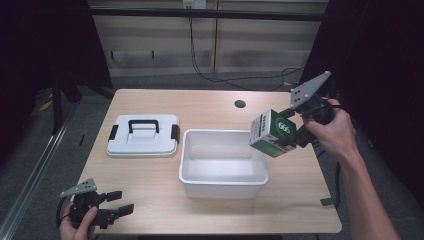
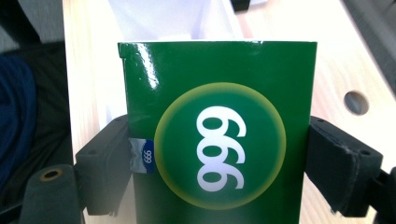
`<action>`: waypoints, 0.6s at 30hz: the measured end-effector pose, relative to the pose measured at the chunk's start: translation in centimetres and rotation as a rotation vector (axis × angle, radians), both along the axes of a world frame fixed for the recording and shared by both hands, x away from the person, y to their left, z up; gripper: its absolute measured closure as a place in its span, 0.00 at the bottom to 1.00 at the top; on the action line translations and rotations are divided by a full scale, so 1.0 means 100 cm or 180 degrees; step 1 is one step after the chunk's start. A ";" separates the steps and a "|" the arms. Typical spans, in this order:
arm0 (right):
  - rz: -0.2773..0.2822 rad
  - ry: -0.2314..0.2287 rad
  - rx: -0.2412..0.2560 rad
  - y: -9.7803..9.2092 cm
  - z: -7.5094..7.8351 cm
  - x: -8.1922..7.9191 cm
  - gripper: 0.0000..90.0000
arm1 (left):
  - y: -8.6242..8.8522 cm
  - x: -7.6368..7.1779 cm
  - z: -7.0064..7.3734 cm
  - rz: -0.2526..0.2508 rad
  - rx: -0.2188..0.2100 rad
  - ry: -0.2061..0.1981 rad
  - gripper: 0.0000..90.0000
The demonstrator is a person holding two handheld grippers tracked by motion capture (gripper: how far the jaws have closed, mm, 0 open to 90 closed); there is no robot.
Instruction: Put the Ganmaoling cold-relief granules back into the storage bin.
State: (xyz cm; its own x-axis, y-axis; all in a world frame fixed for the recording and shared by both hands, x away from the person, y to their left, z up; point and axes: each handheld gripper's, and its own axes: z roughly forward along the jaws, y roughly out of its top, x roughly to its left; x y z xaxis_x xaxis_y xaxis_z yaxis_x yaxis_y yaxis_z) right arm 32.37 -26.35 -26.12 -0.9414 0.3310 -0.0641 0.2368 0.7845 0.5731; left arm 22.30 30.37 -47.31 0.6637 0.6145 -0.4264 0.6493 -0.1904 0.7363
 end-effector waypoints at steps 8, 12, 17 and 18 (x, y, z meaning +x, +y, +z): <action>0.0133 0.0065 -0.0098 0.021 -0.004 0.008 0.18 | 0.000 0.000 0.000 -0.0003 -0.0003 -0.0003 0.18; 0.0203 0.0094 -0.0160 0.030 -0.005 0.013 0.18 | 0.000 0.000 0.000 -0.0001 -0.0004 -0.0004 0.18; 0.0246 0.0172 -0.0282 0.042 -0.007 0.015 0.18 | 0.000 0.000 0.000 -0.0003 -0.0004 -0.0003 0.18; 0.0250 0.0171 -0.0294 0.043 -0.007 0.016 0.18 | 0.000 0.000 0.000 -0.0004 -0.0007 -0.0004 0.18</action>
